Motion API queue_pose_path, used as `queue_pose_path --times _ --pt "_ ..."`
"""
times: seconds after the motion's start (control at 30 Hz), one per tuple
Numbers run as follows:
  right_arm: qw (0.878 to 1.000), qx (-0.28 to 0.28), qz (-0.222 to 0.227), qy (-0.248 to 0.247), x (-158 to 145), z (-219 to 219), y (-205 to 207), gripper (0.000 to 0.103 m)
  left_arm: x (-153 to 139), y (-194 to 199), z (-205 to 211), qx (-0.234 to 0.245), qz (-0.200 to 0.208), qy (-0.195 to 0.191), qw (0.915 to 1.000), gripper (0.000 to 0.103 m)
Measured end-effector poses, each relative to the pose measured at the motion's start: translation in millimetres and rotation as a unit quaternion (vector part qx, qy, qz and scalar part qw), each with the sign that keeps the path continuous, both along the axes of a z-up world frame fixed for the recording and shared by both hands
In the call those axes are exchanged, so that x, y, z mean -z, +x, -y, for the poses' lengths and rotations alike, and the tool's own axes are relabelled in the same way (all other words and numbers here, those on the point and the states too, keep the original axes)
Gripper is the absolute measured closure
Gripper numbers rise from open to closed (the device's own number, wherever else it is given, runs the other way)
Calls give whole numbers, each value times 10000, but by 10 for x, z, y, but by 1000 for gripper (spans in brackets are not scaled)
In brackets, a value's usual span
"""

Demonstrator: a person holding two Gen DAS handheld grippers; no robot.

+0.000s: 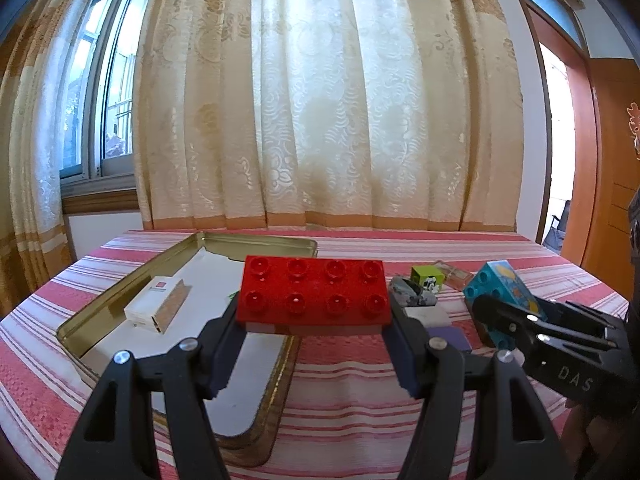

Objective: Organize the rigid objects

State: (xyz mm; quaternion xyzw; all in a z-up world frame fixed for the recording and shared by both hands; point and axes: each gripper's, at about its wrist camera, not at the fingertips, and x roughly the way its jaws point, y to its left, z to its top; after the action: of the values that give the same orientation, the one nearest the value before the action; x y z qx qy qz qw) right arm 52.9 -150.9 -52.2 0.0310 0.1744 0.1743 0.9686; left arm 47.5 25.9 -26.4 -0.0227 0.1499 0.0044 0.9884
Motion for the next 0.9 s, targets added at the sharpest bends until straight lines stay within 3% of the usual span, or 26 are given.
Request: queue_pose_path --times 0.9 --pt "9993 -340 145 -52 0 -291 -60 58 -9 -38 -228 -204 76 -127 9997 39"
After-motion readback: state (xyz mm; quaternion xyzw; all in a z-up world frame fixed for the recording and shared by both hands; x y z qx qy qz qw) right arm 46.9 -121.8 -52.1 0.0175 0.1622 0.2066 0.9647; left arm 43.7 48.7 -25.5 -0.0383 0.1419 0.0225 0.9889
